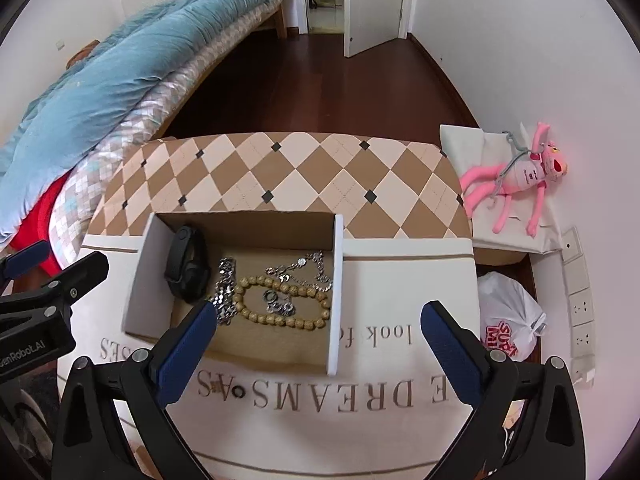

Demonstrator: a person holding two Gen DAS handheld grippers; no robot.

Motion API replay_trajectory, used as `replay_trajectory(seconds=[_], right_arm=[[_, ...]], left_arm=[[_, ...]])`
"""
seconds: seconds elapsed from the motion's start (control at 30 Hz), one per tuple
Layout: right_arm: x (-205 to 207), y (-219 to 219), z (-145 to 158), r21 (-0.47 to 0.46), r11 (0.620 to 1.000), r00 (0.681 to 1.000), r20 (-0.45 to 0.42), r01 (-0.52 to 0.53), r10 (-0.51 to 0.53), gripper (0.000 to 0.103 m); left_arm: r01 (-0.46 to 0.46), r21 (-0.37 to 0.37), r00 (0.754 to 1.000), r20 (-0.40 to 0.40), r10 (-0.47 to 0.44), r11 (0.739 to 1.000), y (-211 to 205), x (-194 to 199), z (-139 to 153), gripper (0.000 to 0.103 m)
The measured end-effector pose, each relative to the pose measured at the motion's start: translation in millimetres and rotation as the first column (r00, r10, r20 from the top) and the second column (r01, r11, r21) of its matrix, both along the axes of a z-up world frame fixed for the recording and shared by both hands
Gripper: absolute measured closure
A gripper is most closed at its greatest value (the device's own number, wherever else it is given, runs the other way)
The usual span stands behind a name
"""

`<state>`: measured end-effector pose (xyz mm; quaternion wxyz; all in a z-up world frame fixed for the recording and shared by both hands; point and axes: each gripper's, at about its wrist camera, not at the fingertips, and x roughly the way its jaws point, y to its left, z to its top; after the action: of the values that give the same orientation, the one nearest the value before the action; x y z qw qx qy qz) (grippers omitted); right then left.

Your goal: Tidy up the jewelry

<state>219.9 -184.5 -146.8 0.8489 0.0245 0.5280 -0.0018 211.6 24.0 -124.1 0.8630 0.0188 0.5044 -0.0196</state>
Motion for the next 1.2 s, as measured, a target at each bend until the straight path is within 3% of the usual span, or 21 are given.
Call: replay_trajectory(seconds=[0.13,0.23,0.27,0.33,0.4,0.5,0.77,0.83,0.97,1.2], right_arm=[[-32.5,7.4,-2.4,0.039,0.999,1.0,0.031,-0.006,0.005,0.0],[-61.0,14.6,-20.9,0.075,0.997,1.0,0.03,-0.006,0.004,0.004],[-67.2,18.1,-30.7,0.084,0.996,1.0,0.016,-0.012,0.01,0.008],[-73.8,23.4,-51.4,0.117,0.993,1.0,-0.018,-0.02,0.022,0.037],[-75.0,29.9,-71.5,0.138,0.99,0.998,-0.053,-0.029,0.036,0.043],[-74.4,41.0,-89.4,0.149,0.987,0.997,-0.043,-0.053,0.06,0.045],[-70.3,65.3,-105.3,0.093,0.989,0.993,-0.005,-0.117,0.118,0.064],[-69.1,71.1,-105.9,0.053,0.99,0.992,0.007,-0.13,0.13,0.089],[-69.4,79.1,-106.1,-0.014,0.987,0.987,0.02,-0.159,0.159,0.09],[-83.2,32.4,-89.6,0.076,0.997,0.999,0.041,-0.018,0.015,0.09]], left_arm=[[-0.04,0.027,0.999,0.014,0.04,0.999,7.8,-30.8,-9.9,0.0],[-0.053,0.075,0.998,-0.013,0.054,0.996,11.2,-52.3,-33.4,0.0],[-0.048,0.09,0.998,-0.033,0.051,0.995,12.1,-57.5,-44.9,0.0],[-0.043,0.099,0.995,-0.088,0.052,0.994,15.6,-64.8,-70.4,0.0],[-0.042,0.099,0.991,-0.121,0.054,0.994,19.6,-68.4,-87.6,0.0],[-0.048,0.107,0.989,-0.136,0.062,0.993,25.0,-72.1,-102.6,0.0],[-0.051,0.103,0.986,-0.156,0.067,0.993,33.2,-71.7,-114.9,0.0],[-0.05,0.103,0.985,-0.16,0.066,0.993,33.2,-71.6,-115.7,0.0],[-0.041,0.109,0.986,-0.155,0.058,0.993,30.7,-71.2,-114.7,0.0],[0.01,0.031,0.988,-0.152,-0.005,0.999,-9.3,-69.3,-104.6,0.001]])
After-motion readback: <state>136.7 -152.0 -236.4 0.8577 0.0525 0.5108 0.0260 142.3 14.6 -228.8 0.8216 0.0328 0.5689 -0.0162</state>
